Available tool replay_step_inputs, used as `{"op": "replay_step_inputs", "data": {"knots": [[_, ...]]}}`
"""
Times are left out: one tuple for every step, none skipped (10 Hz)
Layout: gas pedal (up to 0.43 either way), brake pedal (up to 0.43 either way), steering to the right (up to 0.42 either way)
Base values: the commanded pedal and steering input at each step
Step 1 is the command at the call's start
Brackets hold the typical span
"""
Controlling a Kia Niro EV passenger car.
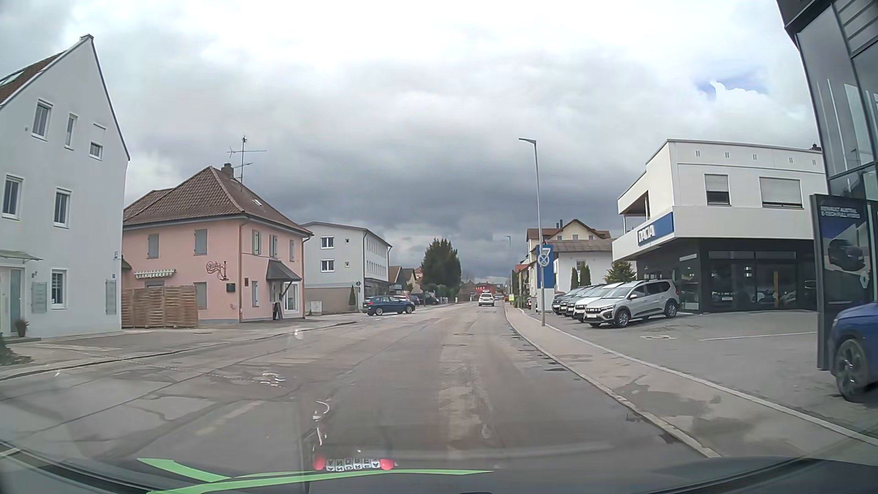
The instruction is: Follow the waypoints while adhering to traffic rules and regulations
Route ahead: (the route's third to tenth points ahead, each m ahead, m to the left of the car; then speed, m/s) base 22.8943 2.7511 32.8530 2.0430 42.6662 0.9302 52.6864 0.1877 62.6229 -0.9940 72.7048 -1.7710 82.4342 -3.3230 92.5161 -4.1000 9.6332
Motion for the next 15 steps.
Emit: {"op": "replay_step_inputs", "data": {"knots": [[0.240, 0.000, 0.035], [0.240, 0.000, 0.031], [0.240, 0.000, 0.028], [0.228, 0.000, 0.026], [0.228, 0.000, 0.023], [0.228, 0.000, 0.020], [0.228, 0.000, 0.018], [0.228, 0.000, 0.015], [0.220, 0.000, 0.011], [0.220, 0.000, 0.009], [0.220, 0.000, 0.009], [0.220, 0.000, 0.009], [0.220, 0.000, 0.008], [0.220, 0.000, 0.008], [0.220, 0.000, 0.008]]}}
